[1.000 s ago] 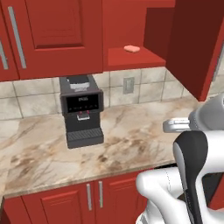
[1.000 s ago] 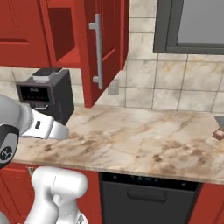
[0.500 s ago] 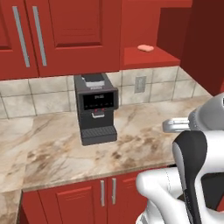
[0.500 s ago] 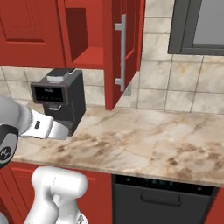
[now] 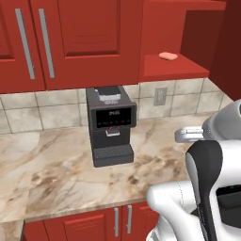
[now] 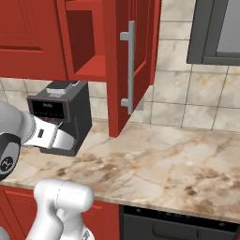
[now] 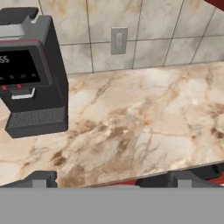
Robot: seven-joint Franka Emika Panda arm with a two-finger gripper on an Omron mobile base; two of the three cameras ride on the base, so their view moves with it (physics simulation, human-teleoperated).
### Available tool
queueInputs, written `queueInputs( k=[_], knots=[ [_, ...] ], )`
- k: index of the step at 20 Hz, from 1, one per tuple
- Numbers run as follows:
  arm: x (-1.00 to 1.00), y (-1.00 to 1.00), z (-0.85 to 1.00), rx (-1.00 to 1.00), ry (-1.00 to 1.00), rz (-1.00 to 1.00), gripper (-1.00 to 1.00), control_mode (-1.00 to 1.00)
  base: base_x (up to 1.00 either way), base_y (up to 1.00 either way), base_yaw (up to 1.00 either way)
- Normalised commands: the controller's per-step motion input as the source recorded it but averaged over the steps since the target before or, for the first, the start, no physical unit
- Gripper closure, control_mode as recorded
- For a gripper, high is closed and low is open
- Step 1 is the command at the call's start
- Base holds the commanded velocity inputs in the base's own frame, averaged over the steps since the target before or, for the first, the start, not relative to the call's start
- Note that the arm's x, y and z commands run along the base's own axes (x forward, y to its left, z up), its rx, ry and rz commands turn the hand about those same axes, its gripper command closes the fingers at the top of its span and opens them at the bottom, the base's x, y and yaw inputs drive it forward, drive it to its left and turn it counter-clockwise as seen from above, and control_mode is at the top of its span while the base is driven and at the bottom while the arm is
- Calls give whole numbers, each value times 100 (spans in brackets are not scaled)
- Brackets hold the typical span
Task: Locate and retrieve the bar soap and bar soap from the cabinet. Place them next to the sink.
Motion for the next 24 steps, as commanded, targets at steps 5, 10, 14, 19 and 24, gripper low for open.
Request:
queueInputs(
  k=[5, 10, 14, 19, 24],
  knots=[
    [0, 0, 0, 0, 0, 0, -100, 100, 57, -34, 0],
    [0, 0, 0, 0, 0, 0, -100, 100, 42, -46, 0],
    [0, 0, 0, 0, 0, 0, -100, 100, 35, -52, 0],
    [0, 0, 0, 0, 0, 0, -100, 100, 24, -41, 0],
    [0, 0, 0, 0, 0, 0, -100, 100, 5, -54, 0]
  ],
)
